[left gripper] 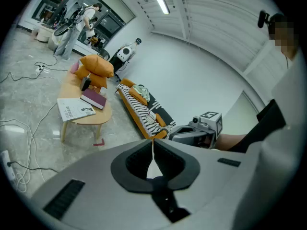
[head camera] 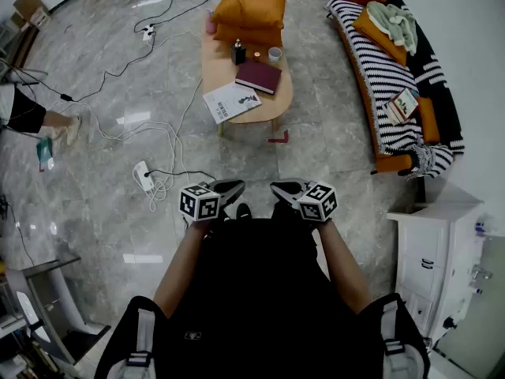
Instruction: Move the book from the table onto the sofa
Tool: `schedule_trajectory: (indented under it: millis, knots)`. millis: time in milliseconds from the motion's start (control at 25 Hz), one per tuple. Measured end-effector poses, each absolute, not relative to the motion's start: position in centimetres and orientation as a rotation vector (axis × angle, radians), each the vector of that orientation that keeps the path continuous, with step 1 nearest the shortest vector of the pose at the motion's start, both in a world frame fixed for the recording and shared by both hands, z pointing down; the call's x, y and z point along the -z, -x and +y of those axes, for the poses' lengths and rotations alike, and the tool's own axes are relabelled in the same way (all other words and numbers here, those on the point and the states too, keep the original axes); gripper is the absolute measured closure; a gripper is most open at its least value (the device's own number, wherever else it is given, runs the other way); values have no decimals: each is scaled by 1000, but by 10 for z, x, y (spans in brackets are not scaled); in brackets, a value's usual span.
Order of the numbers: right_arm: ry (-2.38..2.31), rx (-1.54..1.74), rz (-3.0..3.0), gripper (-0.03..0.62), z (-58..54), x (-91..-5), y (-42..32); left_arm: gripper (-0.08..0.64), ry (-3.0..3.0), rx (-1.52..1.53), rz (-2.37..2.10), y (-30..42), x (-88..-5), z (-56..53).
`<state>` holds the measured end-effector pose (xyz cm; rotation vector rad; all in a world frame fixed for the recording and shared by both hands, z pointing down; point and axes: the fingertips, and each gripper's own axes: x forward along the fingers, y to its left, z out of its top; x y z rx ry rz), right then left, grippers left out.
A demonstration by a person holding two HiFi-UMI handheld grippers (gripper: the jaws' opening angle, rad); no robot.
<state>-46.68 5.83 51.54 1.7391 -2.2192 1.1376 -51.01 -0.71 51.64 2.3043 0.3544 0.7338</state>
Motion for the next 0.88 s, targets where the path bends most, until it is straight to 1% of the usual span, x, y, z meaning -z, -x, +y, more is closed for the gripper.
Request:
schedule_trajectory:
  millis: [880]
  knots:
    - [-1716,-1201,-2184,586,61,-531,469,540,-2255,-751,353,511,-525,-5]
